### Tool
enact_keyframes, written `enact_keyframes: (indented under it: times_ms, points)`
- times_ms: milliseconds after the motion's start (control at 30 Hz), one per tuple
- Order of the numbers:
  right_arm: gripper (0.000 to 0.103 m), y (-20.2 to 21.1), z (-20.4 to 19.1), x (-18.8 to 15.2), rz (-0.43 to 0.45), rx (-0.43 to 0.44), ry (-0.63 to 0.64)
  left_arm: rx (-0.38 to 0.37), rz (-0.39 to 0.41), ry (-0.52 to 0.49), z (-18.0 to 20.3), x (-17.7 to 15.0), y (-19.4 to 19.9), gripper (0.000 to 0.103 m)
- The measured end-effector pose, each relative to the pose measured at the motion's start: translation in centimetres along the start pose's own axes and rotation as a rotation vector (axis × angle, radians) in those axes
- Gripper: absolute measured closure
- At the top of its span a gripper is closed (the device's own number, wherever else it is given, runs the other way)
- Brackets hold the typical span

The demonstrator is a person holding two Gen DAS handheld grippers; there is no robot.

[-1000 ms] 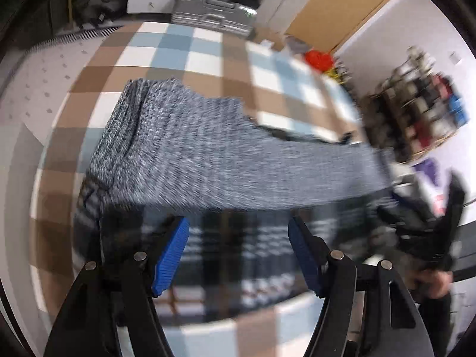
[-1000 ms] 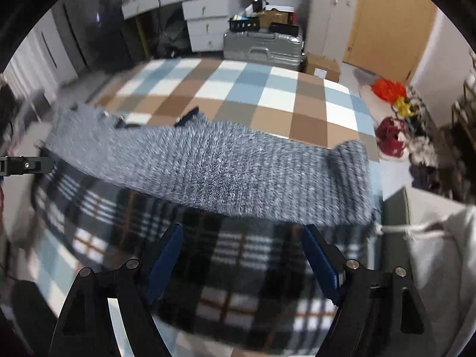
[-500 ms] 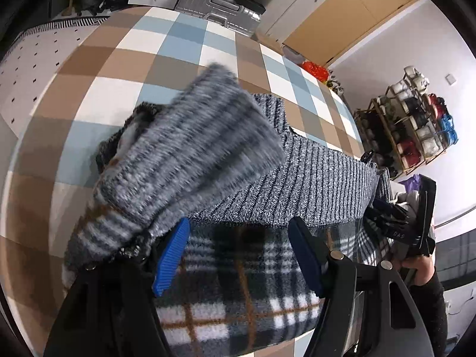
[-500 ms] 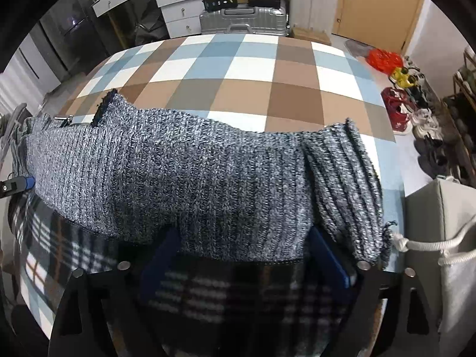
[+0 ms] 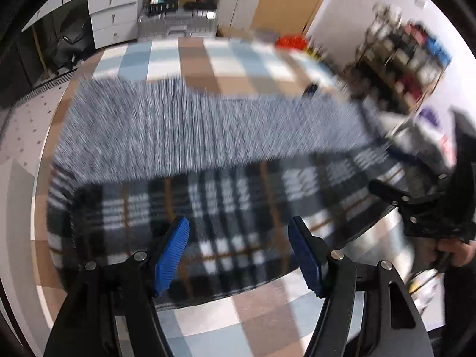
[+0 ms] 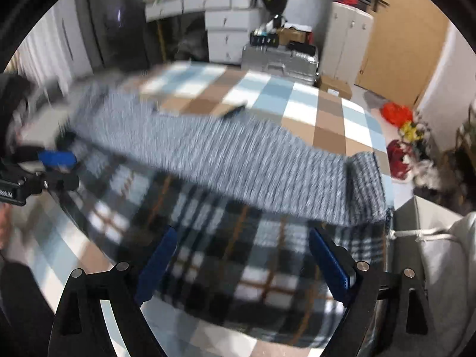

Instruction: Fold large clothes

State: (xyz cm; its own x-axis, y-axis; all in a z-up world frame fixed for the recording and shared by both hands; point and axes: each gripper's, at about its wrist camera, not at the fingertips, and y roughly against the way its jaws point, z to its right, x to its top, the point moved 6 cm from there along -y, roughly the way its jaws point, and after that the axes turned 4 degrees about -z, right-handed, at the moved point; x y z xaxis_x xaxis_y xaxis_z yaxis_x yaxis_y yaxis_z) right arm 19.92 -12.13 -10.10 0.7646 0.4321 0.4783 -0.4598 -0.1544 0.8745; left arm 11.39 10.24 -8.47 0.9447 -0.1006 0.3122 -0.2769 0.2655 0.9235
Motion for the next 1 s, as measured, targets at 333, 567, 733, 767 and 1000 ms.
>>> enact_keyframes:
  times_ms: [333,567,733,767,1000]
  points:
    - [0.0,-5.8,1.0,-2.3,-0.145,-0.047,-0.134,-0.066,-0.03,0.128,-2.6,-1.1,-3.8,0.038]
    - [0.003,-1.0,-1.1,1.6,-0.067,0.062,-0.203,-0.118,0.055,0.189,-3.0,-1.9,-1.8,0.038]
    - [0.003,-0.8,-5.5,5.2,-0.017,0.097,-0.149,-0.248,0.11,0.225,-5.2,-2.9,-1.5,0.039]
    - [0.003,-1.4,-6.3,5.7,-0.029,0.094,-0.141,-0.253,0.118,0.223,-5.6,-3.2,-1.3,0.039]
    - [0.0,-7.8,-8.3,3.8,-0.13,-0.001,-0.124,-0.093,0.173,0.039,-4.0,-4.4,-2.1,0.039]
